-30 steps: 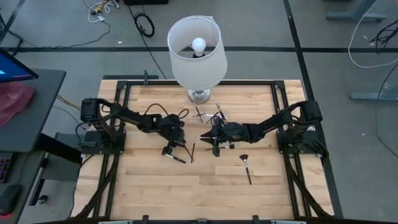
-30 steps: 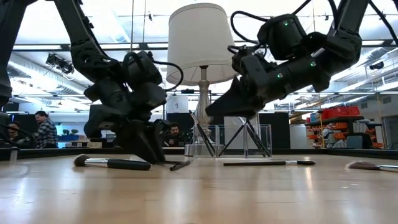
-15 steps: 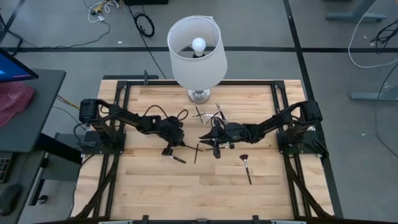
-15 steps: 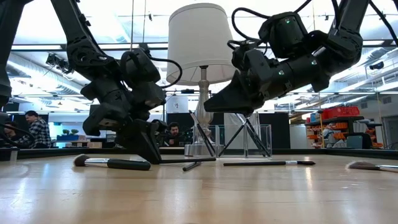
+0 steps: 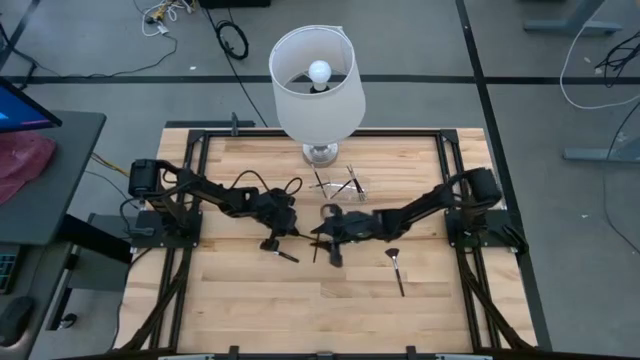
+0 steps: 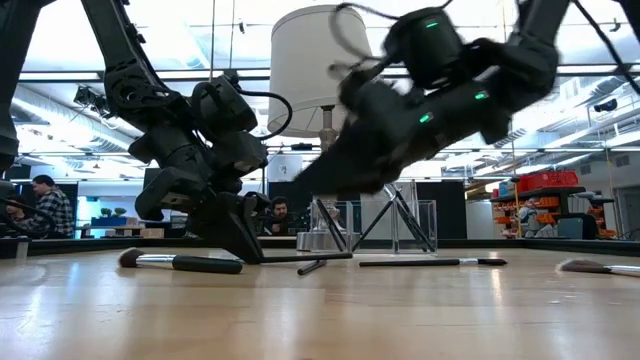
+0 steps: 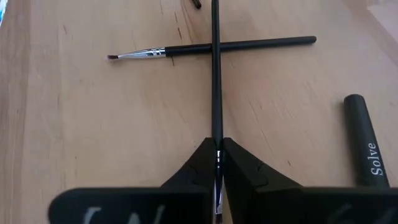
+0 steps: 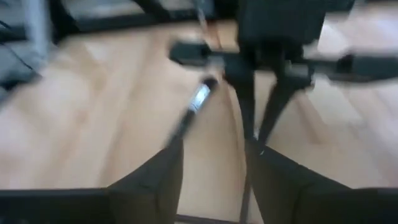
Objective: Put items in baskets/containers
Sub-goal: Put the black eyeshadow brush into the transparent organizer
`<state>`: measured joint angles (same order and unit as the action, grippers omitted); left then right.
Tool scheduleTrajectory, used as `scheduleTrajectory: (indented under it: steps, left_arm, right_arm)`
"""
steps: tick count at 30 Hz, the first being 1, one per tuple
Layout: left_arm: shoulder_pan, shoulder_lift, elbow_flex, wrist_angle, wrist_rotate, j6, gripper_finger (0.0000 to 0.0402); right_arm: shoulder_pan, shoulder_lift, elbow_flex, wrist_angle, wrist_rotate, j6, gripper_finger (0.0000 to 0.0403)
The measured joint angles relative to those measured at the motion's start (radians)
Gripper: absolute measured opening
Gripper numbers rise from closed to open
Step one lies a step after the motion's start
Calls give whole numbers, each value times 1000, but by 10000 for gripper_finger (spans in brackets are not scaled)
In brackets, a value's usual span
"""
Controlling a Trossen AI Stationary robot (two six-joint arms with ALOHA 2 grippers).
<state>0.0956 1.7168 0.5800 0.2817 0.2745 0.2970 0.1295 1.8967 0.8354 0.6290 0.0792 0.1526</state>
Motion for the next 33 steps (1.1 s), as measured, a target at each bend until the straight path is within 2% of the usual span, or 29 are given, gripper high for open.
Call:
scheduleTrajectory:
  steps: [3,7,14,22,25,33]
  left_arm:
    - [0,0,0,0,0,-6,21]
    - [0,0,0,0,0,-6,18]
    - [0,0,2,-1,-1,-5,23]
    - [0,0,2,4,-1,-6,23]
    - [0,0,2,4,-2,-17,24]
    - [-2,-2,0,33,-5,-77,46]
  right_arm:
    - [-4,55,103,-189,77,28,186]
    - [-7,111,218,-398,93,32,180]
    - [-6,146,260,-456,88,63,155]
    - [-21,181,263,-468,92,101,145]
    - [-22,181,264,-480,82,81,122]
    - [-28,183,264,-521,34,15,16]
